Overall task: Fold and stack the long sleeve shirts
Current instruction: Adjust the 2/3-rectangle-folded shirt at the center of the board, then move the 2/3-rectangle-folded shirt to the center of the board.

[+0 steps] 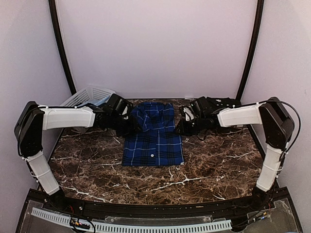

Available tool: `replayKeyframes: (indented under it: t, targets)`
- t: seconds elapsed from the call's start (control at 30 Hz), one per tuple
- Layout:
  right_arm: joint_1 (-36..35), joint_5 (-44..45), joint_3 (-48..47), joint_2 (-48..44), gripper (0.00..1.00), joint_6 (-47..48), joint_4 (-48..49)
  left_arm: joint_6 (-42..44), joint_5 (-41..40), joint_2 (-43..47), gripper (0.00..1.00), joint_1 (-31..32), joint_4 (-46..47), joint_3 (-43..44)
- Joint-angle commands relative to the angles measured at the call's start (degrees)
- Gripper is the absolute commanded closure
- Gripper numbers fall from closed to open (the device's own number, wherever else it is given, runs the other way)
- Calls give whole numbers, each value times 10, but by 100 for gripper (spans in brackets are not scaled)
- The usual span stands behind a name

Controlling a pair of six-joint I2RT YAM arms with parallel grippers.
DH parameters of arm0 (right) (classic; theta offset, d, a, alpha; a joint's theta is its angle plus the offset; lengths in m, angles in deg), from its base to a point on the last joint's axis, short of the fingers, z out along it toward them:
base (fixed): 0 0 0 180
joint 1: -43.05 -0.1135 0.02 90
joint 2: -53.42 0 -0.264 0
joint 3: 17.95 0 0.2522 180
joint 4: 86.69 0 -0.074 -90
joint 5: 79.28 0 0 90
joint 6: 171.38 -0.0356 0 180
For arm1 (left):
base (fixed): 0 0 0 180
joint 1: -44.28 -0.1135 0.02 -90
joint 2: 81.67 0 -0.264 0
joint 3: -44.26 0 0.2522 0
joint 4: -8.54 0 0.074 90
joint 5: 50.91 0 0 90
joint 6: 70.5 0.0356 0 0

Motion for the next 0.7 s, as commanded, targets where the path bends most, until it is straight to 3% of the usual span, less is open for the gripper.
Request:
replayKeyframes:
  t: [0.0,0.3,0.67]
  targets:
    - [-24,12,-33,13,82,22,-25,3,-47,68,59,-11,-50,-76]
    - [-92,34,-46,15,81,29,-47,-34,-32,155,67,-10,-40,-232]
    - [-125,38,-199,124,80,51,-62,-37,-11,141,71,5,6,-270]
